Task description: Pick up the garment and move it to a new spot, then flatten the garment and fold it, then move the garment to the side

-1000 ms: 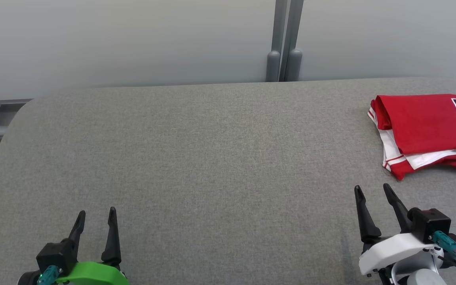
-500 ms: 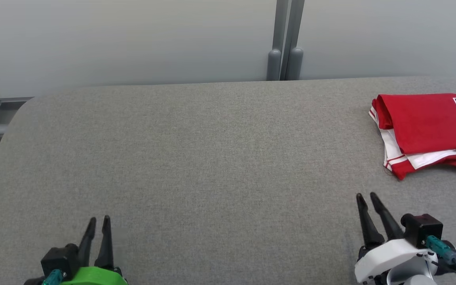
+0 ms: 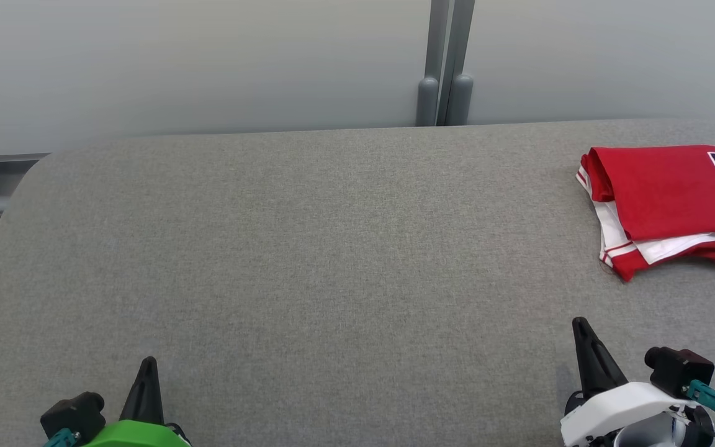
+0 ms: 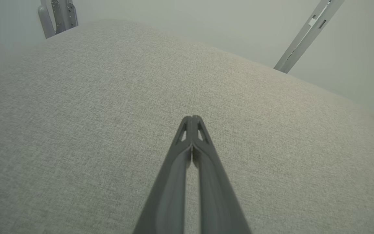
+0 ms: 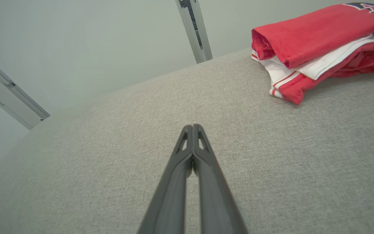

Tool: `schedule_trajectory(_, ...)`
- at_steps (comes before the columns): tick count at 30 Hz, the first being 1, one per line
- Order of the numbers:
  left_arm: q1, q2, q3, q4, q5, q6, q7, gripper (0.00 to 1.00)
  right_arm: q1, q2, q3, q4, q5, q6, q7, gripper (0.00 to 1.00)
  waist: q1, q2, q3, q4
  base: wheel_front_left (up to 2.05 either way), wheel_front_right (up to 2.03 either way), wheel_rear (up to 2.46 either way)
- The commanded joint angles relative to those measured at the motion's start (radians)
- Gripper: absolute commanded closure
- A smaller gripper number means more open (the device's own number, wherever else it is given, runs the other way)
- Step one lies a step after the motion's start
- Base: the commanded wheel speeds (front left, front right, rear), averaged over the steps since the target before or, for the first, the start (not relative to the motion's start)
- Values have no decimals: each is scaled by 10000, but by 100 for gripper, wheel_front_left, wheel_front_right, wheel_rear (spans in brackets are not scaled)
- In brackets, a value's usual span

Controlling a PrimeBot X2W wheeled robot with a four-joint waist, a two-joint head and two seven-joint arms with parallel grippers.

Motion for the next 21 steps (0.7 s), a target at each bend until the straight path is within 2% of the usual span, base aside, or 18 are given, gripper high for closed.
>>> schedule_trajectory(1,-328,39,103,-194,-316,-35,91,100,-111,-34,-36,-225,372,-1,20,100,0,0,1,-4,0,0,0)
schedule_trajectory(21,-670,-64,596,-445,-3314,-150,1239,100,-71,-30,-120,-596,3586,-2,357,100,0,0,11,-88,0,0,0)
